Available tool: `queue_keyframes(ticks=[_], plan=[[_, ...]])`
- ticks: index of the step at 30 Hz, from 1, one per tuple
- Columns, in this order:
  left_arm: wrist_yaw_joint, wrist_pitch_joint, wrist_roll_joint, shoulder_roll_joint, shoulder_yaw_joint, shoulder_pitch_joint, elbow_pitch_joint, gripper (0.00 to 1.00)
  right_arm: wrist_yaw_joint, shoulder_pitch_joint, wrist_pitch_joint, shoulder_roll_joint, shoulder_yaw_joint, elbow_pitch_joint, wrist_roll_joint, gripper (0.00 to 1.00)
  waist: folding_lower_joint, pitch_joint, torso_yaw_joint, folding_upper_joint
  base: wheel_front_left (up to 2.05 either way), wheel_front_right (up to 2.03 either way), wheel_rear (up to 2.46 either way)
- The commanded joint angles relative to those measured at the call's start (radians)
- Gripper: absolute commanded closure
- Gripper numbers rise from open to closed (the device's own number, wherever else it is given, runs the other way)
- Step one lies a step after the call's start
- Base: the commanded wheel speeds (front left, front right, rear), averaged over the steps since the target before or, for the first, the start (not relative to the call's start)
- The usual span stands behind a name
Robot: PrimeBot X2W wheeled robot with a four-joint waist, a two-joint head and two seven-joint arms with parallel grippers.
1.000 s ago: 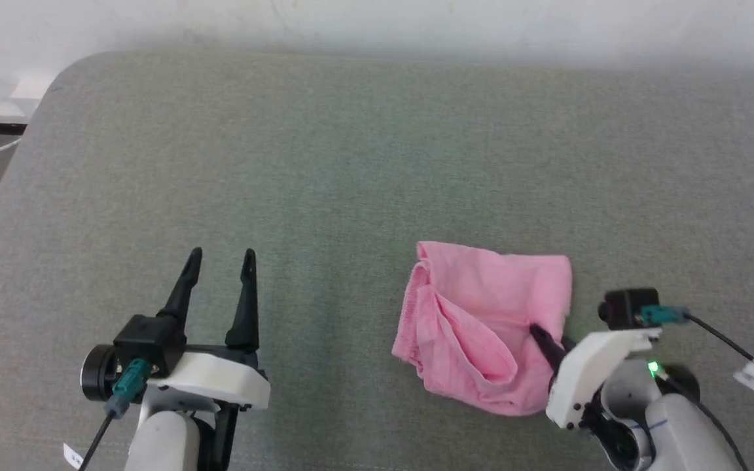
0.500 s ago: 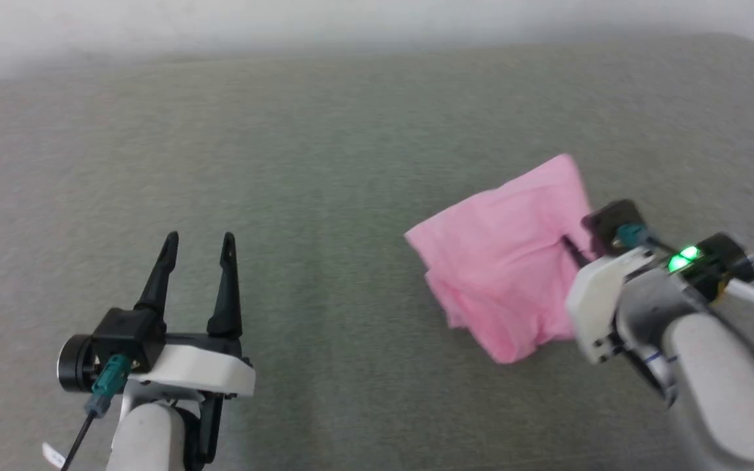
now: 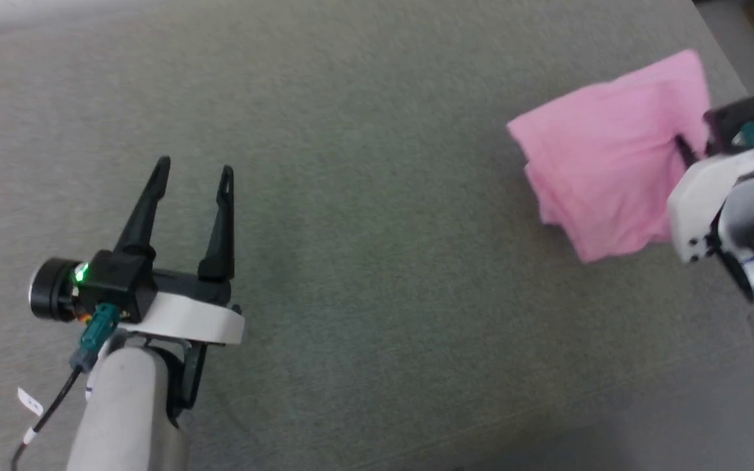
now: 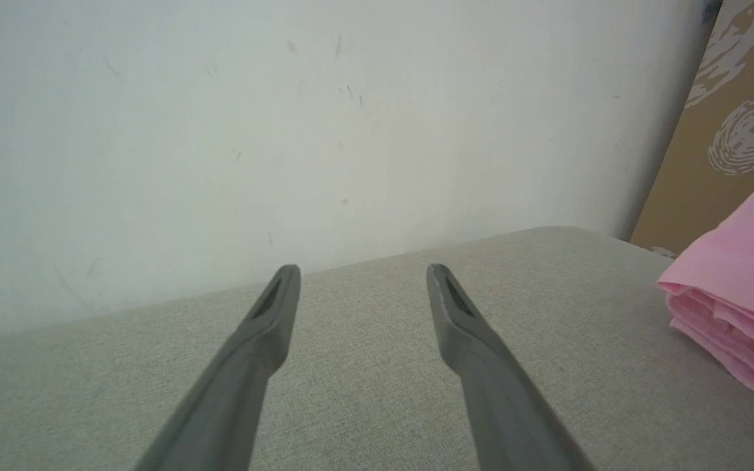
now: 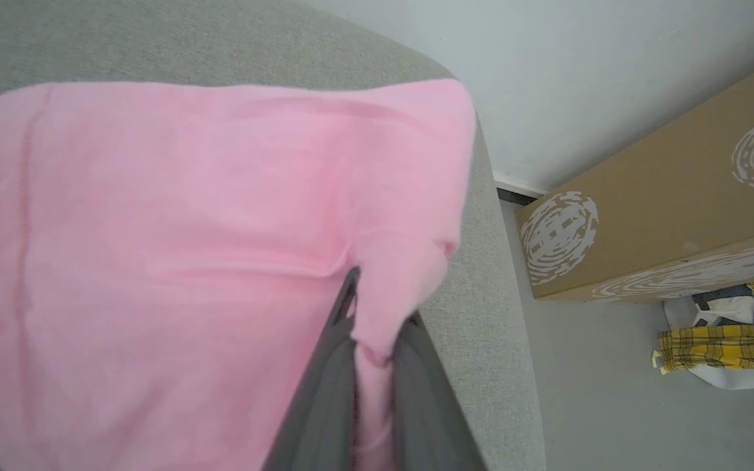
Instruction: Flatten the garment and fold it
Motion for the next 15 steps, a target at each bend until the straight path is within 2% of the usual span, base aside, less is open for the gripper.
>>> queue_keyframes(ticks=[1,6,15], plan=[[-0.005,-0.003,0.013,0.014,-0.007,-0.022,-0.004,0.0,-0.002,-0.04,-0.019,-0.006,-0.012,0.023,-0.017,1.0,-0.0002,0.116,-0.093,0.0,0.0,0.0,0.0],[-0.01,0.014,0.022,0.04,-0.029,-0.068,-0.027,0.0,-0.002,-0.142,-0.071,-0.035,-0.069,0.129,-0.077,1.0,-0.0002,0.185,-0.085,0.0,0.0,0.0,0.0],[-0.011,0.042,0.027,0.074,-0.046,-0.105,-0.068,0.0,-0.002,-0.255,-0.154,-0.097,-0.193,0.299,-0.198,1.0,-0.0002,0.261,-0.024,0.0,0.0,0.0,0.0]])
